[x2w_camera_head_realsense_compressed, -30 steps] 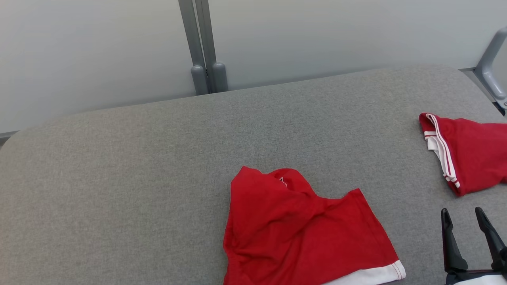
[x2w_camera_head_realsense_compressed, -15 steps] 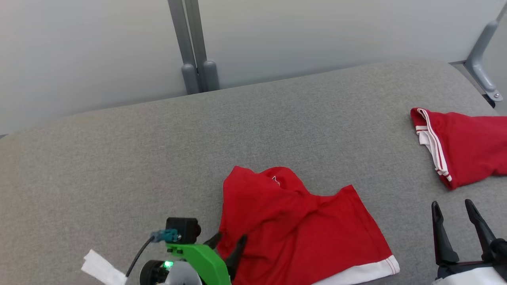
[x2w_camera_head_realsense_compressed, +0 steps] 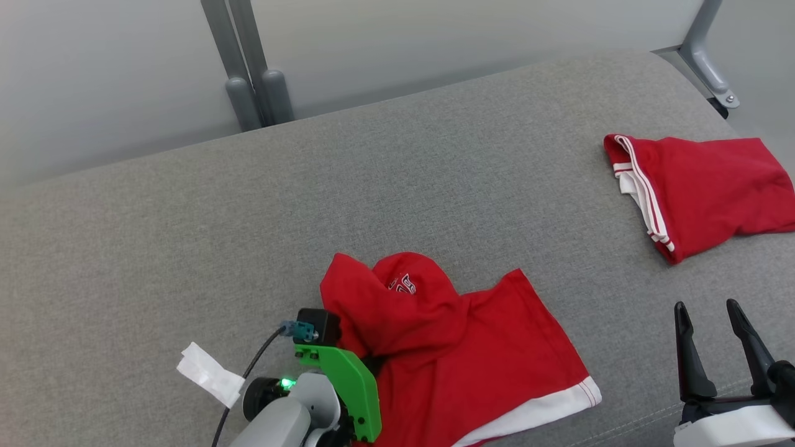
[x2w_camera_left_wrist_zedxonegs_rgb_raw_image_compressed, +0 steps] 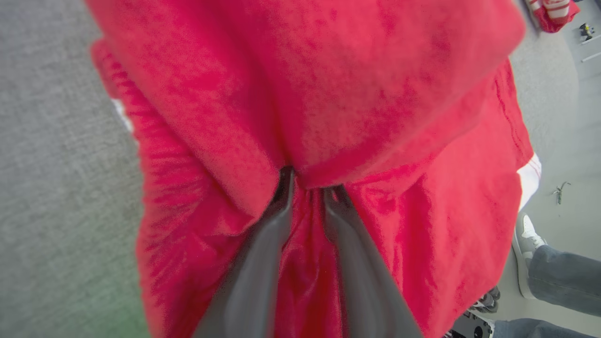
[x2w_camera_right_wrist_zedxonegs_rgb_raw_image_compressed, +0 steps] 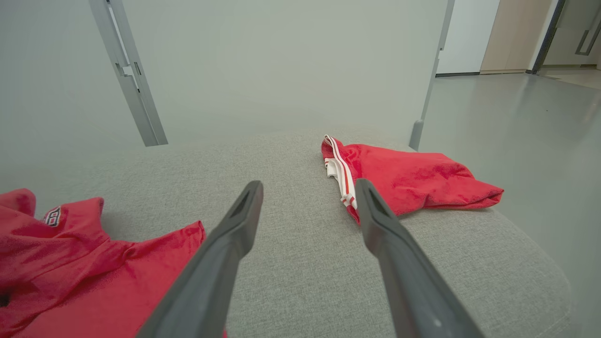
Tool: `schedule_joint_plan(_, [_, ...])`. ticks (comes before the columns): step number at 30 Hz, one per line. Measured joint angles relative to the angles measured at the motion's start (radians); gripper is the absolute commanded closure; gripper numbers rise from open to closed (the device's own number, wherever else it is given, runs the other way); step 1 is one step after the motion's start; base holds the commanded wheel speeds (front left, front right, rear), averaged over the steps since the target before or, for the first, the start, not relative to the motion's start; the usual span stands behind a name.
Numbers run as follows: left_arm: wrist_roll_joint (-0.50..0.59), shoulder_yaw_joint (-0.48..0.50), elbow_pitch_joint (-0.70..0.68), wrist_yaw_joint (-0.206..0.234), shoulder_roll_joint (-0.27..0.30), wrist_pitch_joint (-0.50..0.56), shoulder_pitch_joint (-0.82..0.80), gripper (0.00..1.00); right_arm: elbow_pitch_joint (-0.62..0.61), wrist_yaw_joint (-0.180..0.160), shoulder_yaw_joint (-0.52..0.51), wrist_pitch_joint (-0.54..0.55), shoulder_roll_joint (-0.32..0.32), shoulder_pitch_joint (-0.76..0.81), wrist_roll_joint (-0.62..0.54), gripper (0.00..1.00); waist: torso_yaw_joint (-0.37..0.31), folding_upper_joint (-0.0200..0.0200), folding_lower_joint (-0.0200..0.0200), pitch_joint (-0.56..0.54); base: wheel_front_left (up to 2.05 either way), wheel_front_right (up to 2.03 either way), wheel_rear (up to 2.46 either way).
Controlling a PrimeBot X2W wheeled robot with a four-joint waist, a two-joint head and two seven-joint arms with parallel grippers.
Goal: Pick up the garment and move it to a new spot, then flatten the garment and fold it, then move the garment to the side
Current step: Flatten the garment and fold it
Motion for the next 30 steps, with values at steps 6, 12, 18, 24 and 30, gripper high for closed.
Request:
schedule_joint_plan(6, [0.014,0.045,0.107,0.089,-0.010,-0.263,-0.101,1.00,0.007,0.000,0.002,0.000,0.001,-0.020,0.007,0.00,-0.014,0.0000,0.0000,0.025,0.00,0.00,0.00])
schedule_joint_plan(12, [0.018,0.086,0.208,0.171,-0.010,-0.450,-0.199,1.00,0.008,0.000,0.009,0.000,-0.011,-0.021,0.007,0.00,-0.012,0.0000,0.0000,0.010,0.00,0.00,0.00])
schedule_joint_plan(18, [0.037,0.141,0.313,0.229,-0.003,-0.491,-0.245,1.00,0.010,0.000,0.017,0.000,-0.020,-0.021,0.007,0.00,-0.016,0.0000,0.0000,-0.001,0.00,0.00,0.00])
schedule_joint_plan(24, [0.088,0.212,0.208,0.205,0.005,-0.495,-0.205,0.00,0.007,0.000,0.020,0.000,-0.026,-0.011,-0.004,0.00,-0.018,0.0000,0.0000,-0.014,0.00,0.00,0.00])
schedule_joint_plan(30, [0.270,0.388,-0.215,0.247,0.022,-0.496,0.099,0.00,-0.041,0.000,-0.008,0.000,-0.036,0.022,-0.023,0.00,0.006,0.0000,0.0000,-0.037,0.00,0.00,0.00])
